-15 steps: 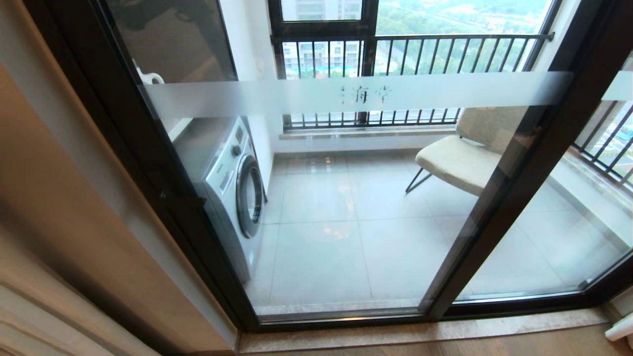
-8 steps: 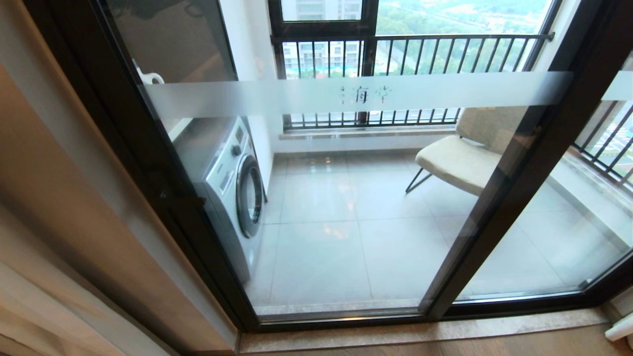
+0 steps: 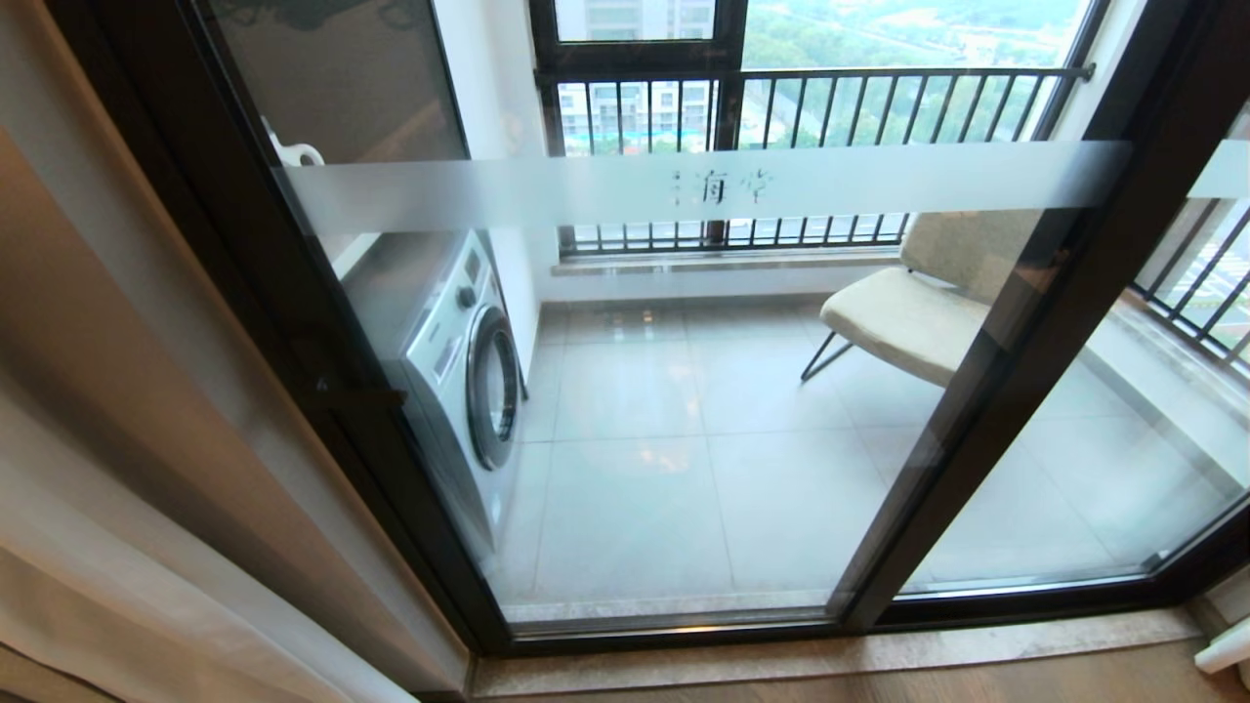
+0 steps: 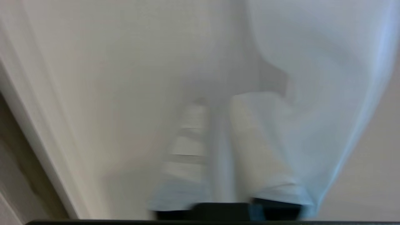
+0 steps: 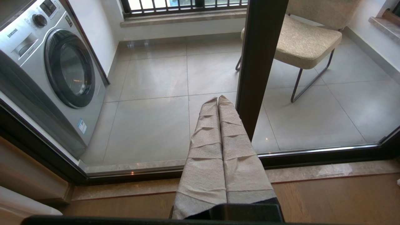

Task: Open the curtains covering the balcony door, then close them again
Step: Pull the inner curtains open on both sides

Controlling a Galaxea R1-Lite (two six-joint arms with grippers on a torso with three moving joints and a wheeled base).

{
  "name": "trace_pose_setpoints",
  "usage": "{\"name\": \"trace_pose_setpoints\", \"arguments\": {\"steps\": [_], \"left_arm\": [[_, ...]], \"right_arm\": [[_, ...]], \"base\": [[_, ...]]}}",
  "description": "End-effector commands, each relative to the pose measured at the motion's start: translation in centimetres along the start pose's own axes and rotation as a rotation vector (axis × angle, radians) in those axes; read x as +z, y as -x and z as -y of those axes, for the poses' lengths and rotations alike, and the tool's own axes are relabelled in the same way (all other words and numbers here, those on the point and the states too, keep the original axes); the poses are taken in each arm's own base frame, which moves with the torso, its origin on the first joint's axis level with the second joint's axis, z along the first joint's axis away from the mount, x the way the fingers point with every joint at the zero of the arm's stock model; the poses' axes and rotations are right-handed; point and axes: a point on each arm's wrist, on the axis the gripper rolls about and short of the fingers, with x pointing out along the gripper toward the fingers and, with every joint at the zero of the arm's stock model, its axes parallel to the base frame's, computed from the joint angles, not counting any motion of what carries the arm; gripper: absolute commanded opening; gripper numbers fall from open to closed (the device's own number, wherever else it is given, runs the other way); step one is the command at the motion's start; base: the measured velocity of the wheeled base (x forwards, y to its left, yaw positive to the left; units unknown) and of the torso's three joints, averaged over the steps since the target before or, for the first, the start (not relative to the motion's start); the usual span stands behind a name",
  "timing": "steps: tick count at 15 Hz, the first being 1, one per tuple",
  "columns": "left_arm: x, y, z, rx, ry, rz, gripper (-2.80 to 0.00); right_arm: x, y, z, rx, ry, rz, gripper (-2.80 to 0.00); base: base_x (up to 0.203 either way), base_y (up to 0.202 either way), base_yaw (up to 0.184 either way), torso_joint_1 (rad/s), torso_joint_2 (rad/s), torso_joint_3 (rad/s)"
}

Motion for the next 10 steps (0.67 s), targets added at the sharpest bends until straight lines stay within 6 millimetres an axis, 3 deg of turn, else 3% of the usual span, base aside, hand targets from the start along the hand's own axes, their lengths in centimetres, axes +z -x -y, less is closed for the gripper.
{"name": "trace_pose_setpoints", "arguments": {"steps": [1,4,10], "left_arm": [[1.0,0.8,0.8,-0.007,-0.01,0.019,0.0],[1.5,2.4,1.8,0.001,0.015,0.013,0.0],[2.6,8.6,6.0,0.008,0.032,0.007,0.0]], "right_arm": [[0.0,0.0,0.0,0.0,0.0,-0.001,-2.8],[0.0,0.0,0.0,0.0,0.0,-0.001,-2.8],[0.0,0.0,0.0,0.0,0.0,-0.001,-2.8]], "base": [[0.0,0.0,0.0,0.0,0.0,0.0],[0.0,0.0,0.0,0.0,0.0,0.0],[0.0,0.0,0.0,0.0,0.0,0.0]]}}
